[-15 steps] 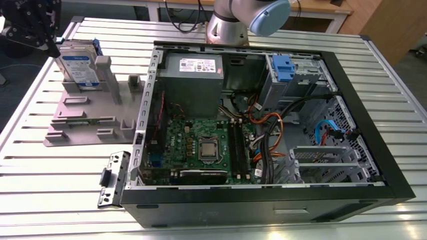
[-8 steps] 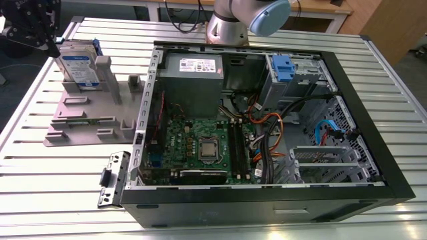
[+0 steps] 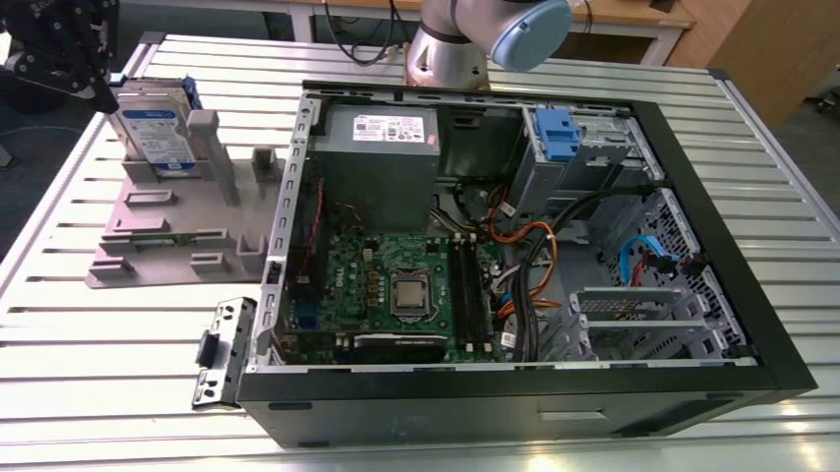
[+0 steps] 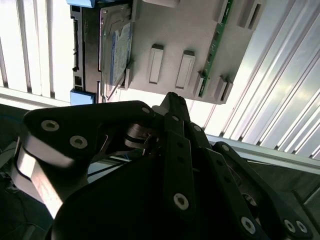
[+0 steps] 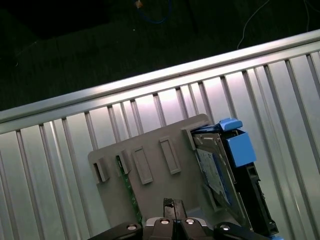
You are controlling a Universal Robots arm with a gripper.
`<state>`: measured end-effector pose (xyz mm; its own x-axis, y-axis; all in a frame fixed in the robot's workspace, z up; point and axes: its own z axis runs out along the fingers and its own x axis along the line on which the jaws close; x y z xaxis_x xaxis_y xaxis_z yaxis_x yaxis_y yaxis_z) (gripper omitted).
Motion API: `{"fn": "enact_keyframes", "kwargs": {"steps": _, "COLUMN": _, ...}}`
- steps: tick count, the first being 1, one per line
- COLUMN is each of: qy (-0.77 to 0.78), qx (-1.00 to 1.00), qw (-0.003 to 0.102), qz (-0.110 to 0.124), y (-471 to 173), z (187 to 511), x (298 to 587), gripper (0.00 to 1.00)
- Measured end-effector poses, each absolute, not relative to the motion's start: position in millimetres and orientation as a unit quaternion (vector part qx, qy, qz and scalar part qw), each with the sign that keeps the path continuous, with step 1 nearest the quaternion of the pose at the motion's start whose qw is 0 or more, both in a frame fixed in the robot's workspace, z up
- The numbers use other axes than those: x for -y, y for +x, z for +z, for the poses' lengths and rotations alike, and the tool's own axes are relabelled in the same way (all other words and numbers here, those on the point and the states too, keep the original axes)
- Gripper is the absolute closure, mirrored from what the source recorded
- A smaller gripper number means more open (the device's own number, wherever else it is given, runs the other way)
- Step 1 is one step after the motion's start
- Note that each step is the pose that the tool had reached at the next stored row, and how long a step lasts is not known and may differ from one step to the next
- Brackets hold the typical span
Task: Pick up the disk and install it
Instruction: 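Pick up the disk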
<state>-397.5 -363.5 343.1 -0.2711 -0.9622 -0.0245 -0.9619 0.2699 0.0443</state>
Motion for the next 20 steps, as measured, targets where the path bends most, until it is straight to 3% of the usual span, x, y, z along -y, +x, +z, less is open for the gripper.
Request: {"fn": "enact_keyframes", "kwargs": {"steps": 20, "qy": 0.618, "qx": 0.785, "qw": 0.004, "qz": -0.025, "y": -397.6, "z": 343.1, "x": 363.5, "gripper": 0.90}}
